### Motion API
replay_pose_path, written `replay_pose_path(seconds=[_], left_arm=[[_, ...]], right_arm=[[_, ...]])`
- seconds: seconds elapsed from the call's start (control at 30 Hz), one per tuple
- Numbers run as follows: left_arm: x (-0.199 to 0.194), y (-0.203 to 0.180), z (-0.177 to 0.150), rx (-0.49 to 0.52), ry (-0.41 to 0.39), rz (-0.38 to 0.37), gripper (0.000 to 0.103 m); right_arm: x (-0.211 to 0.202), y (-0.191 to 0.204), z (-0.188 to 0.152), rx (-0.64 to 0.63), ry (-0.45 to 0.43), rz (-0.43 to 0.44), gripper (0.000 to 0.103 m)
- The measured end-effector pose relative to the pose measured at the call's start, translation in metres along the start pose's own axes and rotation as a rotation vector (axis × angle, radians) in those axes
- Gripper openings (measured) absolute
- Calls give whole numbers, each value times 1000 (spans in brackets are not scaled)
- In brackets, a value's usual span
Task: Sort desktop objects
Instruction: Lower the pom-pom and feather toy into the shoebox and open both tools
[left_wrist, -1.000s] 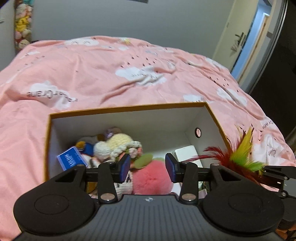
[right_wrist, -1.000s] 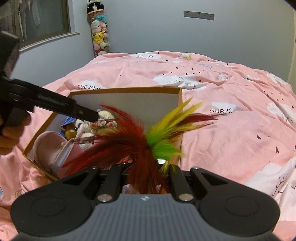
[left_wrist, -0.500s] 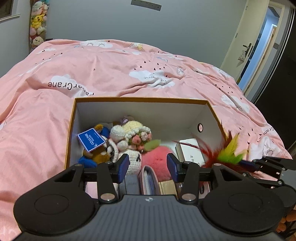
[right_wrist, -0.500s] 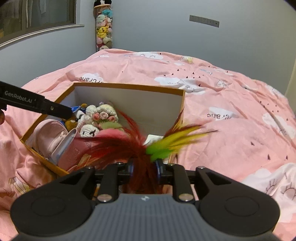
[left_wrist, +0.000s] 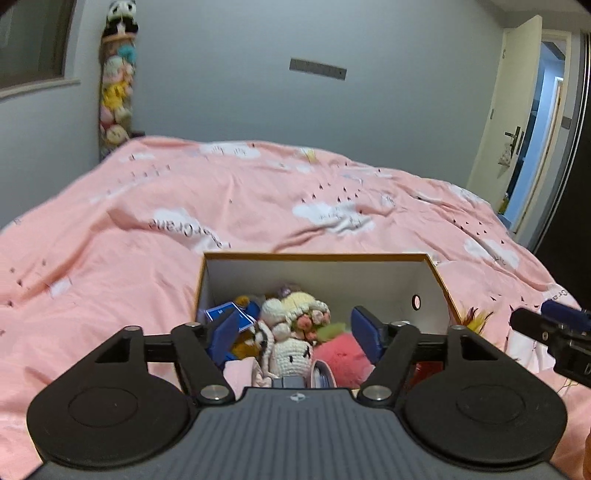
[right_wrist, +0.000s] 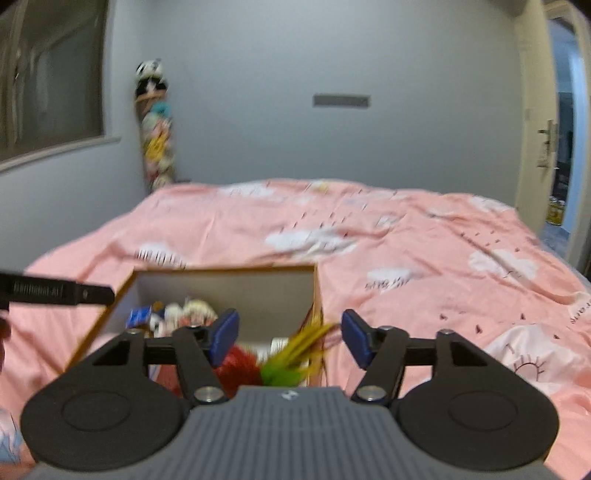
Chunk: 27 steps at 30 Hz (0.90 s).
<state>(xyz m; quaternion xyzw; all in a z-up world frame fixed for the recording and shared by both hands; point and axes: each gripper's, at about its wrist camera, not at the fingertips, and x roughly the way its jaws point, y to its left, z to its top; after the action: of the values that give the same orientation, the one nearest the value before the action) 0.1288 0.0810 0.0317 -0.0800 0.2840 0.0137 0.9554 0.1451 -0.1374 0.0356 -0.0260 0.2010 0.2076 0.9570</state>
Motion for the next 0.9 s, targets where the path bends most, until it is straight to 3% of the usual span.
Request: replay_pose_path(seconds=[0.1,0.23,0.4,0.53,0.7,0.9], left_arm=[[-11,-9,-6,48,-54,43,87],[-19,-16,-17,70,-68,103,89],[-8,-13,-29,65,62,114,89],[-2,-10,-38,46,107,107,89],[4,-14,-48,92,181,149,89],[7,-15,-53,82,244,130,89]], right_arm=[[-5,12,3,-3,-23,-1,73],[-2,34,1,-22,40,-9,74],[3,47,-7,-47,127,15,76],[11,51,-16,-68,181,10,78],[18,52,-26,-69,231,3,79],[22,54,-32,-68,283,8,81]])
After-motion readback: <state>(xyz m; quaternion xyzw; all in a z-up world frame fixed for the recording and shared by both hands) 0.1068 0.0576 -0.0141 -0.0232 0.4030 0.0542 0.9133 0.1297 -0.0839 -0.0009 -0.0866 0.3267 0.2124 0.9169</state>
